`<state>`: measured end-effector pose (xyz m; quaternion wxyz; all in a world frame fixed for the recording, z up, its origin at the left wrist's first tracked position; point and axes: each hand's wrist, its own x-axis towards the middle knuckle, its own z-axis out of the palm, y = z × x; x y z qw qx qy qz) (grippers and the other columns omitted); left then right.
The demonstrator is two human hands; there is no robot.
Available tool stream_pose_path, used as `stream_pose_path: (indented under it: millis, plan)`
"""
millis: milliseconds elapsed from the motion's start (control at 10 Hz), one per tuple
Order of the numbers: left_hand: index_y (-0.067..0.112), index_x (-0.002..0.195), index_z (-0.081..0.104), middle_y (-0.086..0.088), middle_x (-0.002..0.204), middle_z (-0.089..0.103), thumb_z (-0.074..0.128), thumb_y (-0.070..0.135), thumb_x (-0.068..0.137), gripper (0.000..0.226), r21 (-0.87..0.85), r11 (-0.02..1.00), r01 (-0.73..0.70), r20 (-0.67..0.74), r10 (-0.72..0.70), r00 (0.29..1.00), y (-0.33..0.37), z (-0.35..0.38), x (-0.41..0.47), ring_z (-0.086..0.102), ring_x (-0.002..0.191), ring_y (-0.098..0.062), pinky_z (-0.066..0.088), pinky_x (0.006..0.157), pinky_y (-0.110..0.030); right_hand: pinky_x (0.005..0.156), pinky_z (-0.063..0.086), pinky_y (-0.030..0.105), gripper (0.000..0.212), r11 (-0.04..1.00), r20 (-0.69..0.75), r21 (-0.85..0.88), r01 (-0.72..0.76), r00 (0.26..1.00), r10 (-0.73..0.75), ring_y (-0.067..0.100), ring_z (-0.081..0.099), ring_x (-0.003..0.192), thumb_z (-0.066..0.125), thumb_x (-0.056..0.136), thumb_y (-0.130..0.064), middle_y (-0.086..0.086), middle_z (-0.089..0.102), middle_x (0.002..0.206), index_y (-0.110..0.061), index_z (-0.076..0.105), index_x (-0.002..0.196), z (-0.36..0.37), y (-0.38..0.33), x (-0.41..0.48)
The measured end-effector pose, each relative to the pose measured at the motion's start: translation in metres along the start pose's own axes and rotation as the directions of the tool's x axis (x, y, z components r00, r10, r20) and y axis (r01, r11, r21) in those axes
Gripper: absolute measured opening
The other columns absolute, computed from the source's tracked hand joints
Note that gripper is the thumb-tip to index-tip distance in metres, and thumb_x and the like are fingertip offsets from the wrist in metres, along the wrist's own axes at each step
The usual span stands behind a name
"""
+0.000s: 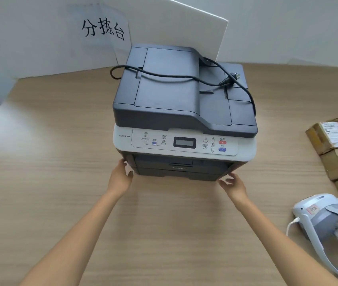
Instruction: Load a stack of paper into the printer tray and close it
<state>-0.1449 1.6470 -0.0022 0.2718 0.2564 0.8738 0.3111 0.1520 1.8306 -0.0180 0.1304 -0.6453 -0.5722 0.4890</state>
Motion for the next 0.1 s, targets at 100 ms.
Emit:
stream_pose_path:
  millis: [100]
  plan:
    - [0.005,0.143,0.026,-0.018,0.145,0.041,0.049,0.010,0.090,0.058,0.015,1.000,-0.020,0.046,0.020,0.999,-0.0013,-0.0131,-0.0169,0.041,0.132,-0.034,0.036,0.105,-0.040,0.079,0.043,0.032,0.031,1.000,0.068,-0.028,0.013,0.998,-0.011,0.026,0.058,0.098,0.061,0.086,-0.019,0.015,0.065,0.116,-0.013,0.059,0.116,-0.0126,0.0028,-0.0233]
